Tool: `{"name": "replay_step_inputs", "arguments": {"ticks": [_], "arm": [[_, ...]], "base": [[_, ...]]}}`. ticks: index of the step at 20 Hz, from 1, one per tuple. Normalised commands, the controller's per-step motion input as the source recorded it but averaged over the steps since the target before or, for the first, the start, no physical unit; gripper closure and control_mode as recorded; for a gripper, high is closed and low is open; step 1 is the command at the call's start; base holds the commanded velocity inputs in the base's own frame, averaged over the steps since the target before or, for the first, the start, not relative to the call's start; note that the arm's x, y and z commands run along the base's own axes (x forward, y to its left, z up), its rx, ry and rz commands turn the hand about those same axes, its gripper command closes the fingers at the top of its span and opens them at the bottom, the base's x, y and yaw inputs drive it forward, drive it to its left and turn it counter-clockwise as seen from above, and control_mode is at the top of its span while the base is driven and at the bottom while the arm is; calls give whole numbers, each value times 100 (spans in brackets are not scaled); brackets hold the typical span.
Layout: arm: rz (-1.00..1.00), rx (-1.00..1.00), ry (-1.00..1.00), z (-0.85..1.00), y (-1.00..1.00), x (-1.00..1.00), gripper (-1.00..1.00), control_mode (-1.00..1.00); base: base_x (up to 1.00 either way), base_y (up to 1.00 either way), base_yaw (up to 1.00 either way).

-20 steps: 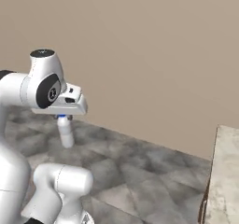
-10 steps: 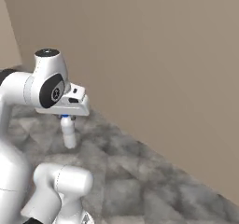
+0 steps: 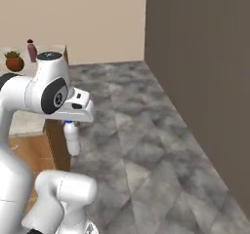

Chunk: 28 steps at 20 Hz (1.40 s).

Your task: Place the drinks on the dining counter in a tight cluster.

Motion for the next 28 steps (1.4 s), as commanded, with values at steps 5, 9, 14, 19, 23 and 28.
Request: {"name": "replay_step_inputs", "arguments": {"ticks": [5,9,14,19,23,28], "arm": [[0,0,0,0,0,0,100,100],[0,0,0,0,0,0,100,100],[0,0,0,0,0,0,100,100],[0,0,0,0,0,0,100,100],[0,0,0,0,0,0,100,100],[0,0,0,0,0,0,100,100]], "base": [[43,-23,90],[64,-84,59],[69,-100,43],[87,-95,37],[100,-81,44],[100,-90,52]]}}
